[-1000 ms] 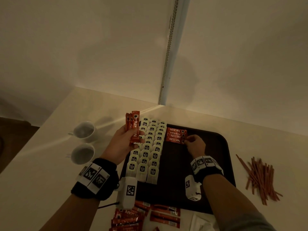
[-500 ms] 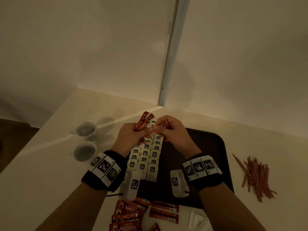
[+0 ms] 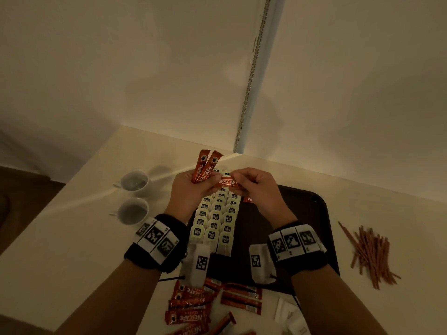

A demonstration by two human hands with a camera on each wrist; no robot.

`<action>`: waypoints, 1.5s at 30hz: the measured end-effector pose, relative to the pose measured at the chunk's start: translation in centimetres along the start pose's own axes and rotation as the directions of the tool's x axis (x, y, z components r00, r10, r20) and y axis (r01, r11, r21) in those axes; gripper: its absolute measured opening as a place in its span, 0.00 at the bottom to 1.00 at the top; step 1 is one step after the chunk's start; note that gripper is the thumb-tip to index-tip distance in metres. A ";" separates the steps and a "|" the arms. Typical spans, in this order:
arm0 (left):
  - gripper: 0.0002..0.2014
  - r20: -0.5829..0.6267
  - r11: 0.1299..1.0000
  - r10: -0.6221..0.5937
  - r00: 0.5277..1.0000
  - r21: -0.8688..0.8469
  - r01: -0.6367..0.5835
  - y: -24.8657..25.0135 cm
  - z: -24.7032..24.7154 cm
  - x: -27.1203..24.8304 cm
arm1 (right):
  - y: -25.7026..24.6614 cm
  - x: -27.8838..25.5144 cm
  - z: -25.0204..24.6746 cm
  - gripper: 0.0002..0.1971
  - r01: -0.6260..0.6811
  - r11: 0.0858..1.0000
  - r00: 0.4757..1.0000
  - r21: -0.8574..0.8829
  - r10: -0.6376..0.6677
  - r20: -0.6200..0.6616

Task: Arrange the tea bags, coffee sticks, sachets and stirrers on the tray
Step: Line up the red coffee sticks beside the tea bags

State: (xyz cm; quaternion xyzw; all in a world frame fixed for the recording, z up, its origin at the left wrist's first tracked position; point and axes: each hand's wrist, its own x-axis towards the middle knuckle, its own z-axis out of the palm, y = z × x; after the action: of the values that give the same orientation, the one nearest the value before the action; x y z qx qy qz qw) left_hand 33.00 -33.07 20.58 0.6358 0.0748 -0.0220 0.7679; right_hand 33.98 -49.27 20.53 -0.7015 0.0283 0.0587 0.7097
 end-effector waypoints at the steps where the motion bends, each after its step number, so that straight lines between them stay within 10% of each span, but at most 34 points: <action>1: 0.04 -0.006 1.000 0.006 1.000 0.000 -0.006 0.0 0.0 -0.1 | 0.0 0.0 -0.1 0.07 -0.001 1.000 1.000 -0.008 0.001 -0.022; 8: 0.05 -0.034 0.997 0.066 0.997 0.028 -0.065 0.5 -0.4 -0.1 | 0.5 -0.5 -0.7 0.08 -0.048 0.990 0.999 0.136 0.047 0.008; 17: 0.02 0.023 0.997 -0.041 0.999 -0.065 0.043 -0.2 -0.8 0.2 | 0.7 -0.2 -2.6 0.10 -0.057 0.995 0.995 -0.078 0.062 0.075; 30: 0.12 0.017 0.966 -0.256 0.966 -0.009 0.257 -0.2 -1.5 1.8 | 8.9 2.4 -10.8 0.12 -0.301 0.852 0.925 -0.428 0.151 -0.350; 45: 0.13 0.021 0.964 -0.263 0.964 0.032 0.263 -1.4 -1.2 2.3 | 12.5 3.2 -9.6 0.07 -0.391 0.806 0.862 -0.445 0.151 -0.485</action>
State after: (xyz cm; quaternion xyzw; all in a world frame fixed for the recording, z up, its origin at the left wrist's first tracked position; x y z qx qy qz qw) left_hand 34.95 -32.02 18.69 0.6310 0.1487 -0.1326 0.7498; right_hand 36.02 -58.61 7.58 -0.8526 0.2680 0.0128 0.4485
